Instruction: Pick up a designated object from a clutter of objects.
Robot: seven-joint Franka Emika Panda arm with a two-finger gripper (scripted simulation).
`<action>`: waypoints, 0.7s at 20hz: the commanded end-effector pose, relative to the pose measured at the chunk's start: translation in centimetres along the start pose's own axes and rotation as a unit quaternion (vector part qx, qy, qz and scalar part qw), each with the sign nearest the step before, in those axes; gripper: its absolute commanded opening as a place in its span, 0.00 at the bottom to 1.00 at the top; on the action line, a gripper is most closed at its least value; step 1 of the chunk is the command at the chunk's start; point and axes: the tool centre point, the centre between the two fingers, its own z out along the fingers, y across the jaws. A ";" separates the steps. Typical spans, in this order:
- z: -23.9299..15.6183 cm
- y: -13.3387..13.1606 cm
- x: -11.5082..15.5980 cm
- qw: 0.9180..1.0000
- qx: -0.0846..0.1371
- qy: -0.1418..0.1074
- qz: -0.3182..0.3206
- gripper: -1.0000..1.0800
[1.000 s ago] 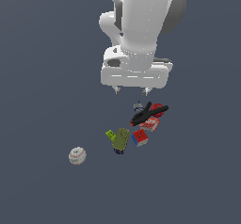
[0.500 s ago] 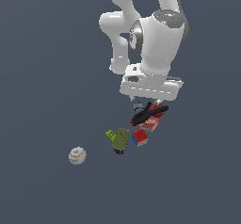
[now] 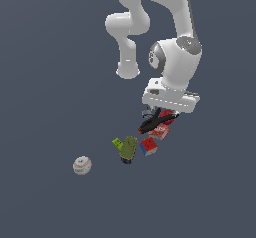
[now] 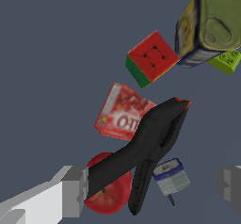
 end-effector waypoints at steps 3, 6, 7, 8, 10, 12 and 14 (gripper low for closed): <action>2.5 -1.7 -2.5 1.000 0.003 -0.004 0.025 0.96; 3.8 -2.5 -4.0 0.999 0.005 -0.006 0.038 0.96; 4.2 -2.7 -4.4 0.999 0.006 -0.007 0.042 0.96; 4.5 -2.9 -4.8 0.999 0.006 -0.008 0.046 0.96; 5.1 -3.2 -5.5 0.999 0.007 -0.009 0.052 0.96; 5.5 -3.5 -6.1 0.998 0.008 -0.010 0.057 0.96; 5.9 -3.7 -6.5 0.998 0.008 -0.011 0.060 0.96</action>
